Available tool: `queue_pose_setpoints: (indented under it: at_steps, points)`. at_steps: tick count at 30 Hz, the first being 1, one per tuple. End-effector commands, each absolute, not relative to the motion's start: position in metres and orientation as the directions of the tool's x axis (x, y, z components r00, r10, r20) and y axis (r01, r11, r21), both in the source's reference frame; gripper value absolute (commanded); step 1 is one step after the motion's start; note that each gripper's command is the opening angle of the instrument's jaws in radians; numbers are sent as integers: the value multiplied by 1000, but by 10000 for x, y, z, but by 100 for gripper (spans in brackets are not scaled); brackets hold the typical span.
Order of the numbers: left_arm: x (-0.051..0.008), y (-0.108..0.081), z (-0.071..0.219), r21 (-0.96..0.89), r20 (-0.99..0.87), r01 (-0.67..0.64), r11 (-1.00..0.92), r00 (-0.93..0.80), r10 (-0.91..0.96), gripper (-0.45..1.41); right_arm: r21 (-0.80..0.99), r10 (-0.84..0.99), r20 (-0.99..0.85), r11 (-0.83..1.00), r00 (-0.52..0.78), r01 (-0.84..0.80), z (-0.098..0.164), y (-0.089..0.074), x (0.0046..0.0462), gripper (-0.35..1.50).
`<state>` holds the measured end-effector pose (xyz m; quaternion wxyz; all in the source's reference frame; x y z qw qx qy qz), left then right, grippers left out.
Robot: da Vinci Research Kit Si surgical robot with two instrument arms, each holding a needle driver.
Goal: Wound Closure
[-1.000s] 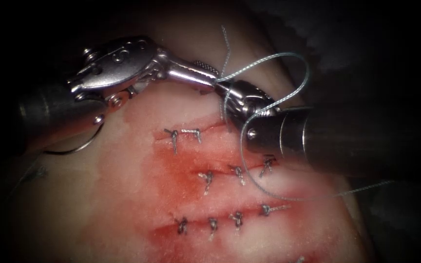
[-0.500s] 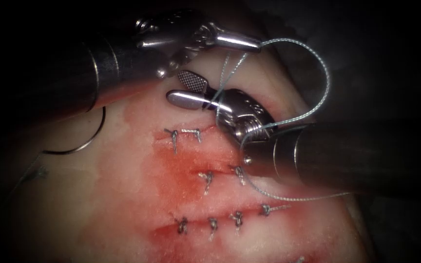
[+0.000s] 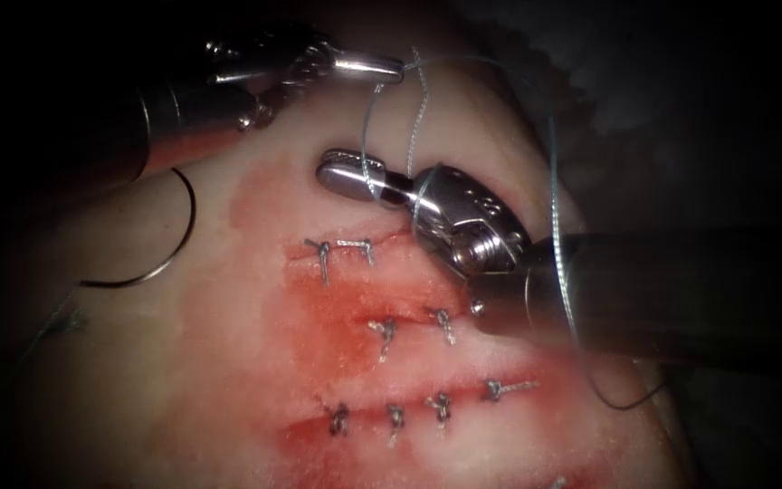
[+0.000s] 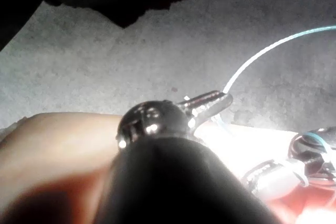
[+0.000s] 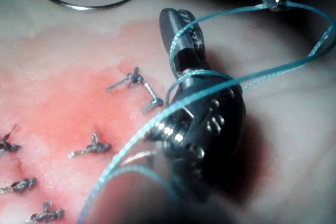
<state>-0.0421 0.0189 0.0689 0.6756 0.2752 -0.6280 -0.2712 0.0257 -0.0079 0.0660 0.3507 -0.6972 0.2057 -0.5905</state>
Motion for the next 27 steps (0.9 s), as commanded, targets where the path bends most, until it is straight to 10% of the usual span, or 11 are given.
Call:
queue_pose_setpoints:
  at_steps: [1,12,22,27]
  points:
    - [-426,201,688,713,699,22,701,62,-712,-45,-731,-698,679,-672,226,120,661,-76,267,-13]
    - [-424,177,701,730,678,37,682,90,-730,-45,-746,-672,644,-658,366,106,634,-65,263,-17]
    - [-404,145,699,729,676,27,684,128,-725,-45,-768,-650,639,-513,412,383,638,-57,251,32]
    - [-387,147,688,732,673,34,681,118,-730,-45,-771,-706,604,-401,369,496,639,-60,243,14]
